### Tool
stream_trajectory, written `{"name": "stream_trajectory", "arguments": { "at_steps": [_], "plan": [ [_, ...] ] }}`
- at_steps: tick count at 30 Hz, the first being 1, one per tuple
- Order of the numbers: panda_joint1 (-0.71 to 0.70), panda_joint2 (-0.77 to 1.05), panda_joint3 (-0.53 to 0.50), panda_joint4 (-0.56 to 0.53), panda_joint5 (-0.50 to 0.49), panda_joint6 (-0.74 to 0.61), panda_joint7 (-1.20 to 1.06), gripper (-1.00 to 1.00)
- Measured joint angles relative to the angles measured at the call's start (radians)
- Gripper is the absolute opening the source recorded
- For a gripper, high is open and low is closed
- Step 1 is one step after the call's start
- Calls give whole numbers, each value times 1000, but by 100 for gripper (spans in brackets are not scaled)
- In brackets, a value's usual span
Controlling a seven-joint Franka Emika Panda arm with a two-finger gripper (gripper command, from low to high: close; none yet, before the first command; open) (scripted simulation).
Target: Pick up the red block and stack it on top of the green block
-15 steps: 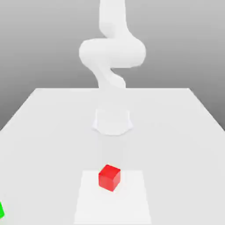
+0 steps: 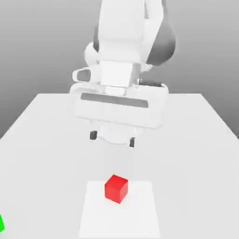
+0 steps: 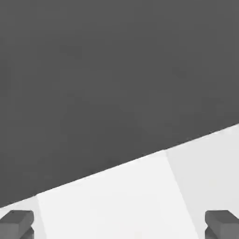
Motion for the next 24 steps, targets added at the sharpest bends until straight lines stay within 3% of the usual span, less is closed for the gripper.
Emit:
{"name": "stream_trajectory", "arguments": {
  "at_steps": [4, 12, 13, 19, 24],
  "plan": [
    [1, 158, -1, -81, 52, 116, 43, 0],
    [48, 371, -72, -60, -37, 295, 115, 0],
    [61, 395, -87, -58, -46, 315, 121, -100],
    [65, 407, -94, -56, -55, 327, 127, -100],
    [40, 309, -55, -67, -5, 244, 94, -100]
  ]
}}
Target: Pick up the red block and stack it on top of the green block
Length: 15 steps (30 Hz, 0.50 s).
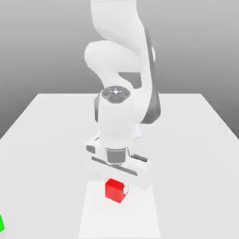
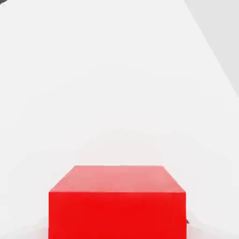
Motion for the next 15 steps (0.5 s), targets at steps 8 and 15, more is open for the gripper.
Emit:
{"name": "stream_trajectory", "arguments": {
  "at_steps": [8, 15],
  "plan": [
    [-10, -142, -9, 22, 98, -165, -48, -100],
    [-132, -23, -84, 268, 174, -287, 22, -100]
  ]
}}
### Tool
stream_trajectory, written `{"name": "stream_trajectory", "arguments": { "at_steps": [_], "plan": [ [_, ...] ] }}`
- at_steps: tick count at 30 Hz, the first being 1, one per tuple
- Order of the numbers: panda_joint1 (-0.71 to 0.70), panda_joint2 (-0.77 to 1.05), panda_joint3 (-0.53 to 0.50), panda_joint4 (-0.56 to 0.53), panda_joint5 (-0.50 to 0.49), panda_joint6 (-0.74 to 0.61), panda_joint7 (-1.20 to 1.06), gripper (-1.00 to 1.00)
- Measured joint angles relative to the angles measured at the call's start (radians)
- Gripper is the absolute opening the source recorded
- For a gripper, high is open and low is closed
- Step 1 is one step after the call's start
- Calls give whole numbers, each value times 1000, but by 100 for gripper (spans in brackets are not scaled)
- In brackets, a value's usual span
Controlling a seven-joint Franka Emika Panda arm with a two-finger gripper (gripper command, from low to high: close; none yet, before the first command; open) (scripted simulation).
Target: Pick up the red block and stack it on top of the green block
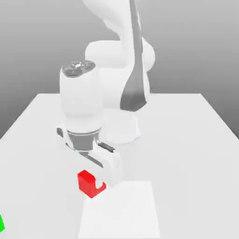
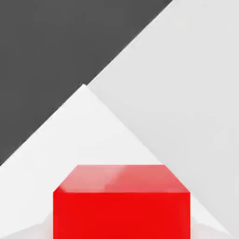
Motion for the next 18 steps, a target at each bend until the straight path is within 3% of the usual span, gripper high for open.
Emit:
{"name": "stream_trajectory", "arguments": {
  "at_steps": [11, 14, 15, 18],
  "plan": [
    [-139, 231, -192, 394, -1, -178, 204, -100],
    [-161, 329, -191, 426, 24, -116, 201, -100],
    [-167, 361, -185, 430, 33, -88, 196, 100],
    [-167, 361, -185, 430, 33, -88, 196, 100]
  ]
}}
